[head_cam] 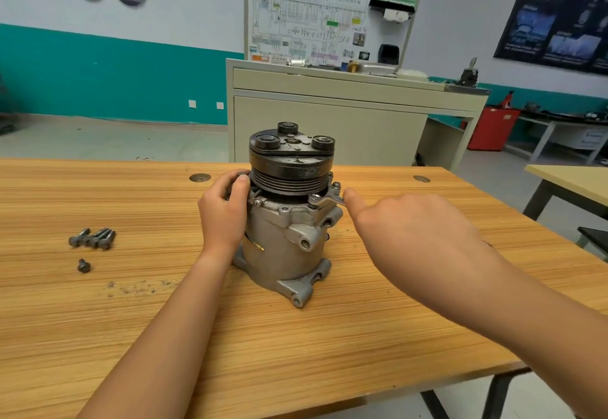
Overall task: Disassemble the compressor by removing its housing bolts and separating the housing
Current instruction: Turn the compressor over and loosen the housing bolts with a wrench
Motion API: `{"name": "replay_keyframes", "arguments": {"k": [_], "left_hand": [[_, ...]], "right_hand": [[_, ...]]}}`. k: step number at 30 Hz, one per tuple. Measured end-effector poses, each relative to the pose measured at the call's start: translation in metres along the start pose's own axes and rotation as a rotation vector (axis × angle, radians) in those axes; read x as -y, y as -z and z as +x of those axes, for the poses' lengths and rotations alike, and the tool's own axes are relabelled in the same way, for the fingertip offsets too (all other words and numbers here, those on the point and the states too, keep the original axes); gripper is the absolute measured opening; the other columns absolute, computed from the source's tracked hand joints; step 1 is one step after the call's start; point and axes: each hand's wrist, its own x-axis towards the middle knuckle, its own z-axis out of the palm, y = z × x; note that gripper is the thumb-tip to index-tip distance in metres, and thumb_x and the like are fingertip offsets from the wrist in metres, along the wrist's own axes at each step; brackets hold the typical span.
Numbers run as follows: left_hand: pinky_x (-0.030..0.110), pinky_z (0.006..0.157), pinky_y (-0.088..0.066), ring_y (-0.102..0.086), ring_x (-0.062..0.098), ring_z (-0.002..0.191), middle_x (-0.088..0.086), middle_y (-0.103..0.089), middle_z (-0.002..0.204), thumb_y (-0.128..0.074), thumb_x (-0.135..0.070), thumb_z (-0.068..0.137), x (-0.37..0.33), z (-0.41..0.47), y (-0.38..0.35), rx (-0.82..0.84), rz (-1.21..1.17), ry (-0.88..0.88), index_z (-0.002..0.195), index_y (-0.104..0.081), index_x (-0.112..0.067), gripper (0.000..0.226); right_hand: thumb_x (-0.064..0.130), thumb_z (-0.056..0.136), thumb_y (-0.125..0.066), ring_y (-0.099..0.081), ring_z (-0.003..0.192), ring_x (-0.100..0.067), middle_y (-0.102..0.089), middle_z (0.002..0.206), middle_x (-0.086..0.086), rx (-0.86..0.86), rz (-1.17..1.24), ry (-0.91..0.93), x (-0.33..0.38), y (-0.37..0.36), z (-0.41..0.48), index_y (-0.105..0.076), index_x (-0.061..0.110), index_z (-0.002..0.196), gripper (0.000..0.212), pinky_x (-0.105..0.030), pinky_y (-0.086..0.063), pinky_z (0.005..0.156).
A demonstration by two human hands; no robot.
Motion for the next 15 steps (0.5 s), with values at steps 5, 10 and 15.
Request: {"name": "replay_keyframes", "arguments": {"k": [5, 10, 15], "left_hand": [[0.005, 0.07, -0.042, -0.056, -0.015, 0.079, -0.016, -0.063, 0.086, -0.047, -0.01, 0.092, -0.002, 0.0, -0.001, -0.003, -0.013, -0.007, 0.092, -0.066, -0.018, 0.021], [0.006, 0.069, -0.043, -0.056, -0.014, 0.078, -0.018, -0.063, 0.085, -0.046, -0.022, 0.085, -0.004, -0.001, -0.001, 0.002, -0.042, -0.006, 0.09, -0.065, -0.023, 0.02], [0.003, 0.069, -0.041, -0.056, -0.016, 0.078, -0.019, -0.062, 0.085, -0.044, -0.026, 0.082, -0.003, -0.001, -0.002, -0.021, -0.044, -0.013, 0.09, -0.065, -0.021, 0.023]], "right_hand": [[-0.008, 0.083, -0.039, -0.027, 0.043, -0.018, -0.03, 0.057, -0.004, 0.066, -0.01, -0.009, 0.015, -0.007, -0.002, 0.004, -0.003, 0.143, 0.074, -0.025, -0.02, 0.036], [-0.007, 0.087, -0.037, -0.026, 0.043, -0.016, -0.028, 0.057, -0.005, 0.084, -0.084, 0.047, 0.011, -0.011, -0.003, 0.005, -0.006, 0.142, 0.07, -0.024, -0.02, 0.035], [-0.01, 0.086, -0.036, -0.032, 0.044, -0.018, -0.037, 0.069, -0.011, 0.154, -0.125, 0.138, 0.015, -0.002, 0.002, 0.001, -0.012, 0.14, 0.065, -0.018, -0.027, 0.033]]}}
